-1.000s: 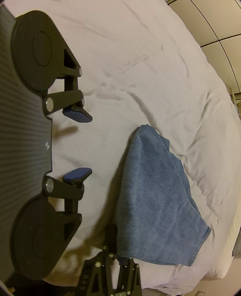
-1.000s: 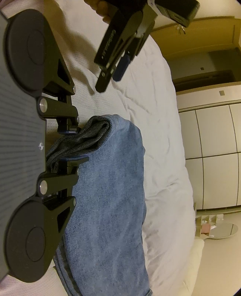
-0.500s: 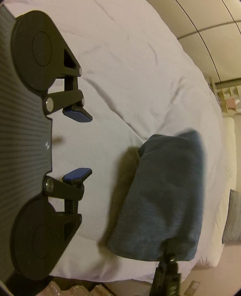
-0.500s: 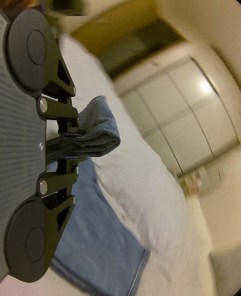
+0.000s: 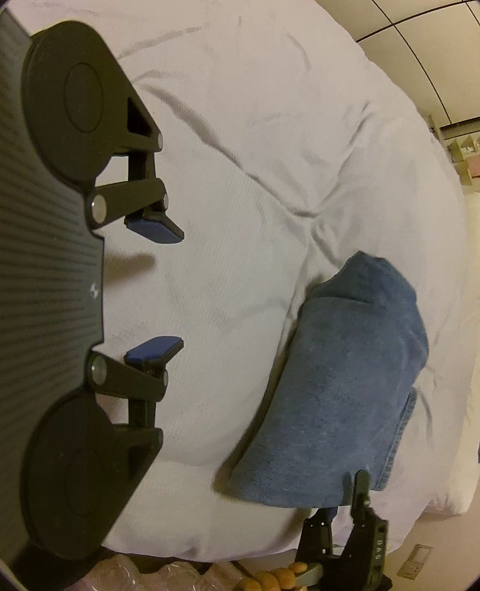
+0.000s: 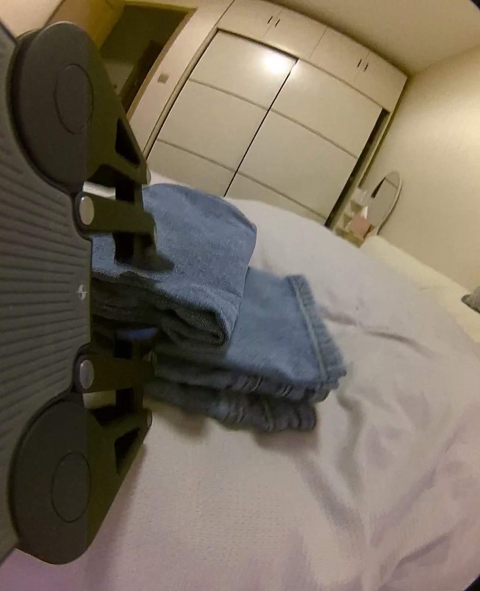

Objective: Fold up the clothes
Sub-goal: 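Press the folded jeans flat with the right gripper and release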

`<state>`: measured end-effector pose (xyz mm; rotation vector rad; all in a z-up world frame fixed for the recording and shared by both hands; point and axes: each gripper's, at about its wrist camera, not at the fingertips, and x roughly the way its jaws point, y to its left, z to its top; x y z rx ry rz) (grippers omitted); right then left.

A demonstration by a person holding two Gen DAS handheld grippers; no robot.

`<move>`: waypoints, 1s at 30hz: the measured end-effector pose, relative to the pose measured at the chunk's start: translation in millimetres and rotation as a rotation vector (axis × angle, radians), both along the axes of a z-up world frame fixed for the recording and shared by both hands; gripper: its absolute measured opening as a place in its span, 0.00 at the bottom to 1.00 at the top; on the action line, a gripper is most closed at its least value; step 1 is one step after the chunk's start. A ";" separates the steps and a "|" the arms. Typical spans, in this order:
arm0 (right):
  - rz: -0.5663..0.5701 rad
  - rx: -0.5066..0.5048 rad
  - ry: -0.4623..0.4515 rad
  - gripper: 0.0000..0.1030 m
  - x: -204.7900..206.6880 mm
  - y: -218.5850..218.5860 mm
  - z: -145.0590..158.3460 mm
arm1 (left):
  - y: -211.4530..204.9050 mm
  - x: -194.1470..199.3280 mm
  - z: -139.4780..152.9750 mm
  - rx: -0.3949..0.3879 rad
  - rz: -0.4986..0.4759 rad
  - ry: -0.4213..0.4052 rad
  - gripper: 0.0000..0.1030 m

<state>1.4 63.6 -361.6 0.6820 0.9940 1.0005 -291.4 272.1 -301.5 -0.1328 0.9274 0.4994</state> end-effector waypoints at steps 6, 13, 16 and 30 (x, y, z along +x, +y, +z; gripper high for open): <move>0.048 -0.001 -0.208 0.15 -5.9 6.4 35.9 | -3.5 16.6 -1.7 0.002 -0.020 0.012 0.50; -0.025 -0.117 -0.357 0.14 24.0 -0.2 67.1 | -4.3 34.7 -4.2 0.001 -0.033 0.012 0.50; -0.049 -0.167 -0.172 0.14 53.9 -9.6 25.2 | -6.6 43.1 -8.4 -0.001 -0.053 0.018 0.50; -0.158 -0.226 -0.272 0.54 46.0 -32.3 32.7 | -2.3 58.6 -16.7 -0.040 -0.046 0.020 0.50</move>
